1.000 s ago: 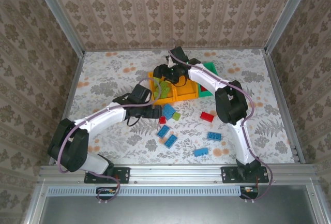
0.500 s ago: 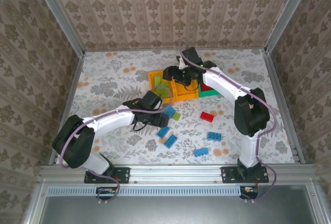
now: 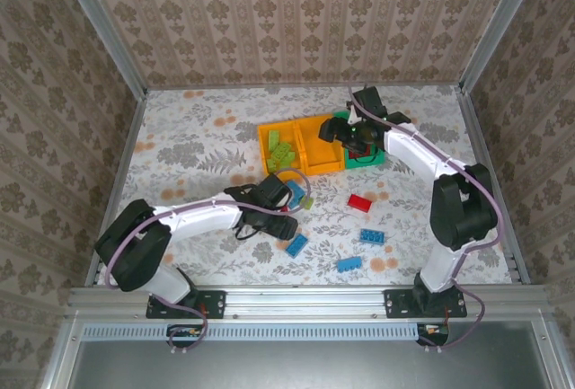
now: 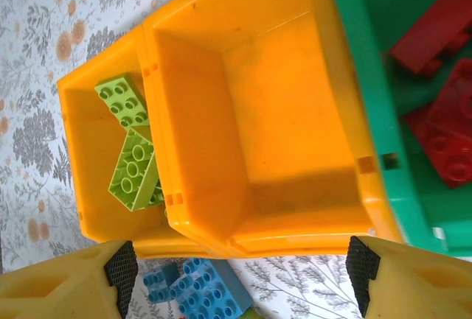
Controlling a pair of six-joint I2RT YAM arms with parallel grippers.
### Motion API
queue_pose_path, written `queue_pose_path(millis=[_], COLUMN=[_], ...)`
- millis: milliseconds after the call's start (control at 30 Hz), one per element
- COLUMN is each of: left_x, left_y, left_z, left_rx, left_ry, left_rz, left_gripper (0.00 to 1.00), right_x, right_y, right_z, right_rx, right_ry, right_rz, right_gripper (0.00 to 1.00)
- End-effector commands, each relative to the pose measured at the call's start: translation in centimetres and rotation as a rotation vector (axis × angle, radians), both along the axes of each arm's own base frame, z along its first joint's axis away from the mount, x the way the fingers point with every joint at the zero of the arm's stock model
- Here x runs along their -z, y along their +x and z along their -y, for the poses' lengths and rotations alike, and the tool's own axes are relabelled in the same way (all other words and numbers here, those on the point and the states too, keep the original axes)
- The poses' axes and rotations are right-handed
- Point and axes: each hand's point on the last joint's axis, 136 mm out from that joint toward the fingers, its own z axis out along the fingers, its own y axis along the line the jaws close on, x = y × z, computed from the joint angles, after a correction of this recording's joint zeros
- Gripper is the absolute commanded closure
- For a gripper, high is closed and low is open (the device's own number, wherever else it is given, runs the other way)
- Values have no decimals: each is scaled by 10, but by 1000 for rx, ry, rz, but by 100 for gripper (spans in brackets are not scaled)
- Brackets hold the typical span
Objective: Sort the legos into containers by color
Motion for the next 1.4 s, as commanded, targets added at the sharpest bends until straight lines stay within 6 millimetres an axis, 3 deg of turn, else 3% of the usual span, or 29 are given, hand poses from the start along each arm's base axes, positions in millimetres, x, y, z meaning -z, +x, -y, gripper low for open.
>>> queue_pose_path(millis=[0, 233, 400, 500, 667, 933, 1033, 1167, 1367], left_x=[6, 16, 16, 13, -5, -74, -99, -126, -158], left_y=[-2, -2, 0, 0, 1, 19, 33, 66, 116], left_z=[2, 4, 7, 8, 7, 14, 19, 34, 73], left_rx=[36, 35, 39, 41, 27, -5, -2, 2, 65], left_ry=[33, 50, 48, 37, 7, -139, -199, -278, -321], left_rz=[11, 0, 0, -2, 25, 149, 190, 217, 275], left_gripper=[25, 38, 59, 70, 76, 75, 74, 74, 74], right_x=[-5, 10, 31, 42, 68, 85, 89, 89, 89], right_y=[-6, -11, -3, 6, 19, 26, 20, 18, 10], right_z=[43, 117, 148, 147, 145, 134, 129, 115, 89], right_rx=[84, 218, 236, 190, 139, 96, 78, 54, 6], right_ry=[-94, -269, -359, -381, -406, -364, -347, -316, -308], right_rz=[19, 2, -30, -47, -103, -128, -139, -115, -106], right_gripper=[22, 19, 20, 21, 28, 53, 62, 68, 72])
